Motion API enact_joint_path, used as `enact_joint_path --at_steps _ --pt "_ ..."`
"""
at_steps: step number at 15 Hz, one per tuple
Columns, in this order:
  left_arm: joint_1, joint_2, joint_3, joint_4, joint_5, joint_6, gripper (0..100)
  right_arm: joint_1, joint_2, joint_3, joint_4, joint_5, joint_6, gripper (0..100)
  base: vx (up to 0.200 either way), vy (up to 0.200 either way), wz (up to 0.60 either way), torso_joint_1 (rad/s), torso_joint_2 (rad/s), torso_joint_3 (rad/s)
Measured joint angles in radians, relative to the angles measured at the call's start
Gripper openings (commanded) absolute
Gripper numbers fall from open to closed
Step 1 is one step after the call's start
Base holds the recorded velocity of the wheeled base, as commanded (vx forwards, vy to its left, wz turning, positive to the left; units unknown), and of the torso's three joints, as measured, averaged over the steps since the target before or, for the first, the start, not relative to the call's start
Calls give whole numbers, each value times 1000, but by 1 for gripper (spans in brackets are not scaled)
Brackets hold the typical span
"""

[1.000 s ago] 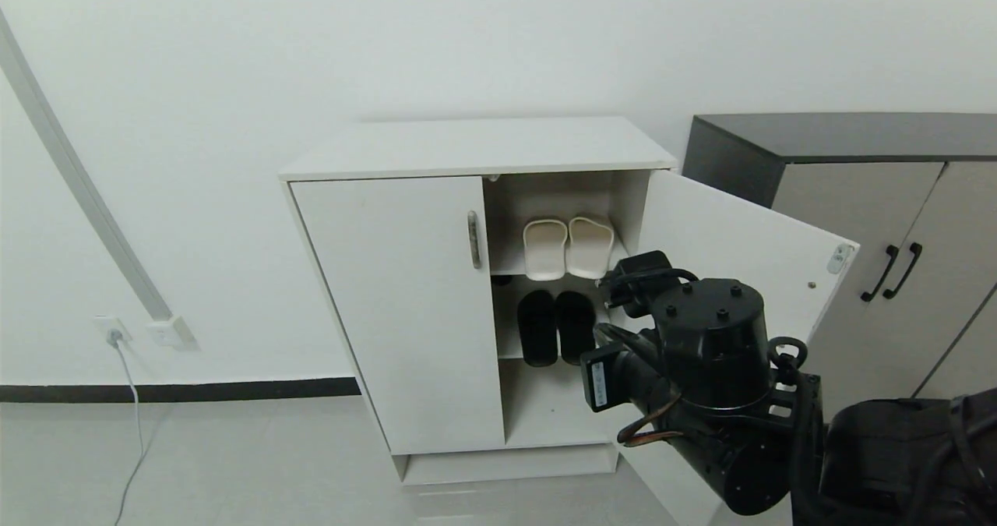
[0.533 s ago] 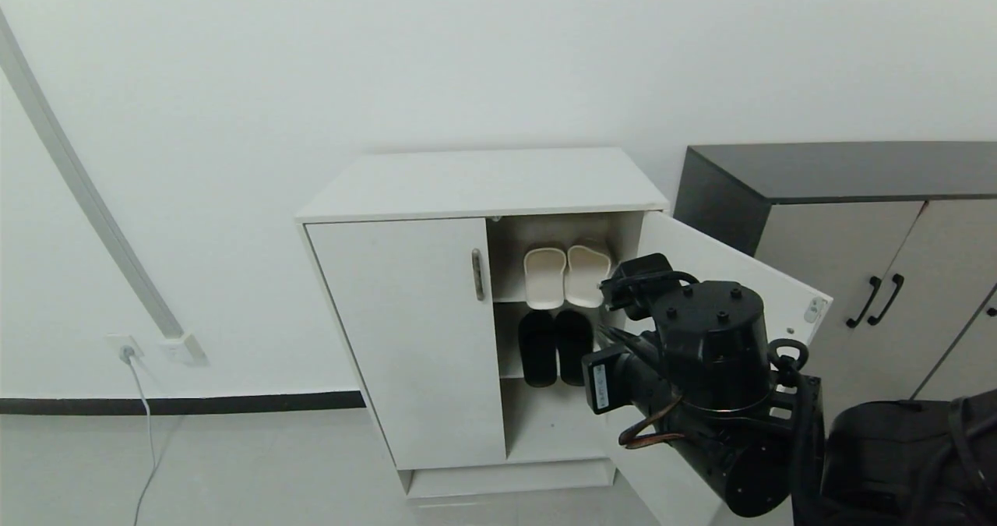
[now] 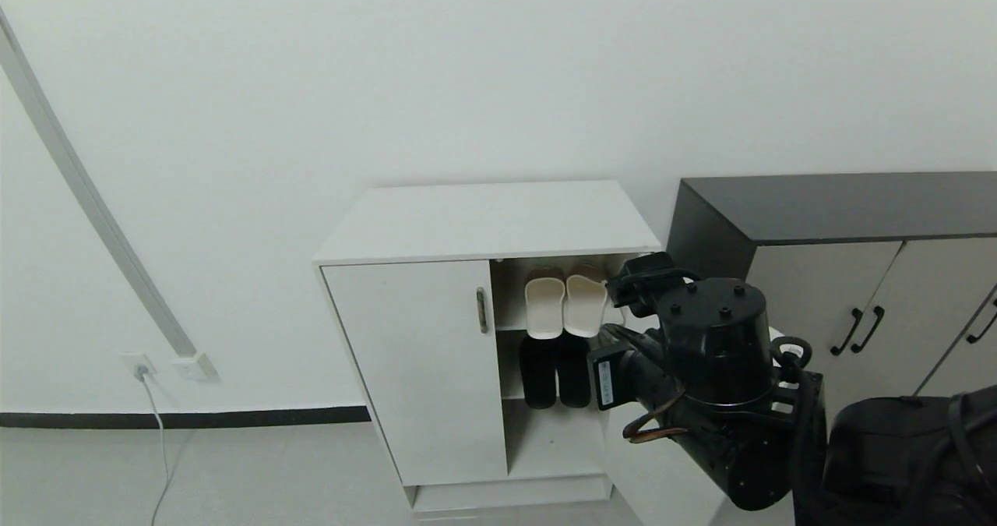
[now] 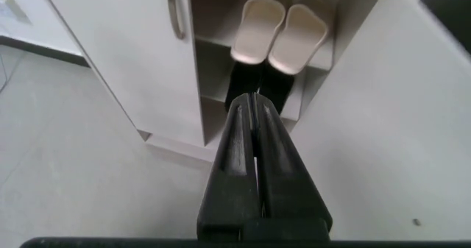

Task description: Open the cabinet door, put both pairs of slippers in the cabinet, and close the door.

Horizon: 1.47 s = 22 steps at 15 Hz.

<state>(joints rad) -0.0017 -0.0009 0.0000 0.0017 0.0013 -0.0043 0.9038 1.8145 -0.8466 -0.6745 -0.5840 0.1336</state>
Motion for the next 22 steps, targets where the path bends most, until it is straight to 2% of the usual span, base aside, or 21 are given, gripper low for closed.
enact_joint_path --at_steps 3,9,15,22 --pt "0 0 0 -1 0 0 0 -8 2 2 -2 0 1 0 0 0 0 227 -507 -287" --pt "0 0 0 0 0 0 0 -12 4 7 -1 2 0 0 0 0 0 26 -54 -30" --pt "0 0 0 1 0 -1 0 -22 4 7 -1 3 -5 0 0 0 -600 8 -2 1" --pt "-1 0 0 0 1 -2 0 -27 8 8 -1 4 -5 0 -29 0 0 0 0 0"
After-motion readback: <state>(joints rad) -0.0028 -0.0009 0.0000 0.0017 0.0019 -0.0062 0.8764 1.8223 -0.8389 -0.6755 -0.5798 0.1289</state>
